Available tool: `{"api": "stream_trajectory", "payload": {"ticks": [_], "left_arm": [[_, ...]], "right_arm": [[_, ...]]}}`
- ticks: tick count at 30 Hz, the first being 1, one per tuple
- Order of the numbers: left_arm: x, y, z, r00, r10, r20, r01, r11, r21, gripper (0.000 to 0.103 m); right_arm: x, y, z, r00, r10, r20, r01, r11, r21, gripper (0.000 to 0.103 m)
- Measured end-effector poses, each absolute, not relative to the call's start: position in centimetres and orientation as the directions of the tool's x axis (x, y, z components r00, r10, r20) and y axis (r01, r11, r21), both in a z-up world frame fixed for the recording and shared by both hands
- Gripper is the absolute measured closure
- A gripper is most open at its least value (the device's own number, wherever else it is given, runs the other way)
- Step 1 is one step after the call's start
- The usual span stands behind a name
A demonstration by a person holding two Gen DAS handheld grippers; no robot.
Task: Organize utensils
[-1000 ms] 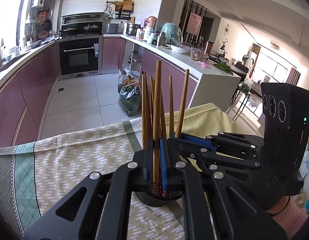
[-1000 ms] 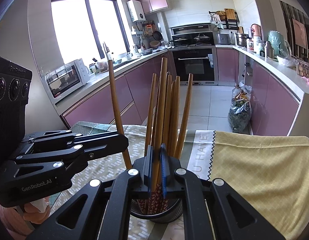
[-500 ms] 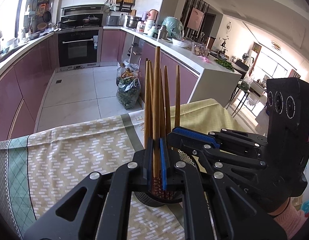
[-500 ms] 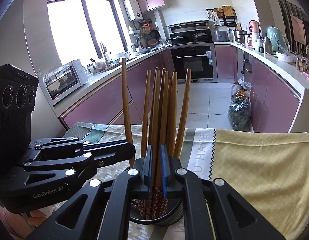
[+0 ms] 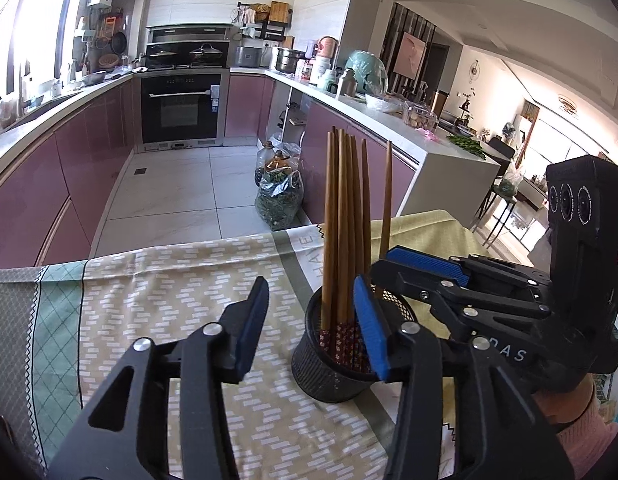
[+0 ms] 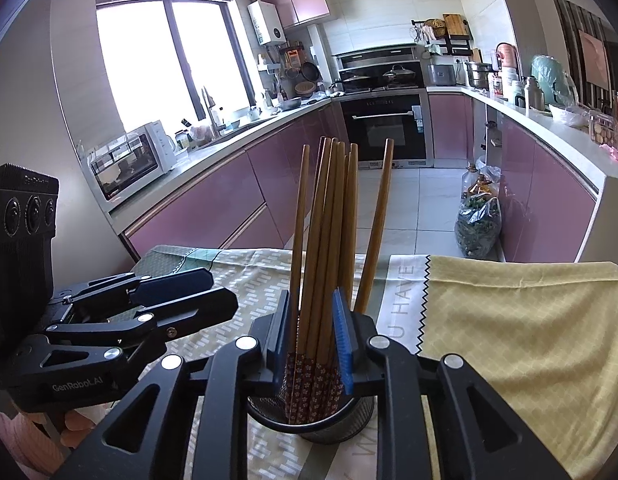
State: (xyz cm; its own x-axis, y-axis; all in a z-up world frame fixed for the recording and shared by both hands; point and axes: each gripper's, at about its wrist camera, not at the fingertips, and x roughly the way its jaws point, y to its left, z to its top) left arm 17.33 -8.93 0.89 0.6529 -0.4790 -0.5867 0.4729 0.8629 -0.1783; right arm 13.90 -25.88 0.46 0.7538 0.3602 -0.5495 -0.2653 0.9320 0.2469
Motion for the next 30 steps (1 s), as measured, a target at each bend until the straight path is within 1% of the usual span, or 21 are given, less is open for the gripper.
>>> {"api": "stream_trajectory", "payload": {"ticks": [1, 2, 3, 4, 5, 6, 8, 9, 10, 11, 13, 14, 16, 22, 30], "left_arm": [[17.1, -8.5, 0.9, 0.666, -0.467, -0.581, 0.461, 0.871, -0.171, 0.054], [16.8, -8.1, 0.9, 0.678, -0.459, -0.574, 0.451, 0.876, -0.168, 0.049], [16.4, -7.6, 0.9, 0.691, -0.449, -0.566, 0.439, 0.883, -0.165, 0.040], [16.1, -7.0, 0.9, 0.710, -0.433, -0.556, 0.422, 0.893, -0.158, 0.032], [15.6, -6.5, 1.0, 0.727, -0.417, -0.545, 0.405, 0.902, -0.148, 0.027], [15.3, -5.9, 1.0, 0.742, -0.402, -0.537, 0.391, 0.910, -0.141, 0.022], [14.5, -4.7, 1.1, 0.768, -0.374, -0.520, 0.361, 0.923, -0.132, 0.017], [14.0, -4.1, 1.1, 0.780, -0.363, -0.510, 0.349, 0.929, -0.128, 0.011], [13.5, -3.6, 1.2, 0.791, -0.353, -0.500, 0.336, 0.933, -0.126, 0.005], [12.9, -3.0, 1.2, 0.803, -0.342, -0.488, 0.323, 0.938, -0.127, 0.006], [11.8, -2.0, 1.4, 0.825, -0.322, -0.464, 0.304, 0.945, -0.116, 0.006], [11.3, -1.5, 1.4, 0.837, -0.305, -0.454, 0.290, 0.951, -0.105, 0.006], [10.4, -0.9, 1.6, 0.861, -0.268, -0.432, 0.259, 0.962, -0.080, 0.006], [8.2, 1.0, 1.9, 0.899, -0.185, -0.397, 0.178, 0.982, -0.055, 0.006], [5.2, 2.7, 2.2, 0.931, -0.138, -0.338, 0.131, 0.990, -0.045, 0.006]], "right_arm": [[13.7, -25.8, 0.6, 0.756, 0.360, -0.546, -0.267, 0.932, 0.245, 0.078], [13.3, -25.8, 0.7, 0.760, 0.359, -0.542, -0.268, 0.932, 0.242, 0.072], [13.0, -25.7, 0.8, 0.765, 0.357, -0.535, -0.270, 0.933, 0.238, 0.070], [12.7, -25.7, 1.0, 0.771, 0.355, -0.529, -0.270, 0.934, 0.233, 0.061], [12.3, -25.6, 1.1, 0.777, 0.352, -0.522, -0.270, 0.935, 0.229, 0.054], [12.0, -25.5, 1.2, 0.783, 0.347, -0.516, -0.270, 0.937, 0.221, 0.052], [11.3, -25.4, 1.4, 0.794, 0.340, -0.504, -0.271, 0.940, 0.209, 0.046], [11.0, -25.4, 1.5, 0.800, 0.334, -0.498, -0.267, 0.942, 0.203, 0.043], [10.7, -25.3, 1.5, 0.806, 0.330, -0.491, -0.264, 0.944, 0.200, 0.034], [10.4, -25.3, 1.4, 0.810, 0.330, -0.485, -0.263, 0.943, 0.202, 0.026], [9.7, -25.0, 1.3, 0.819, 0.327, -0.471, -0.263, 0.944, 0.198, 0.020], [9.4, -24.7, 1.2, 0.825, 0.324, -0.463, -0.265, 0.945, 0.190, 0.014], [8.7, -24.3, 1.0, 0.839, 0.309, -0.448, -0.259, 0.951, 0.169, 0.006], [6.6, -23.1, 0.6, 0.865, 0.277, -0.418, -0.245, 0.961, 0.129, 0.006], [3.5, -21.6, 1.1, 0.912, 0.230, -0.340, -0.224, 0.973, 0.058, 0.006]]}}
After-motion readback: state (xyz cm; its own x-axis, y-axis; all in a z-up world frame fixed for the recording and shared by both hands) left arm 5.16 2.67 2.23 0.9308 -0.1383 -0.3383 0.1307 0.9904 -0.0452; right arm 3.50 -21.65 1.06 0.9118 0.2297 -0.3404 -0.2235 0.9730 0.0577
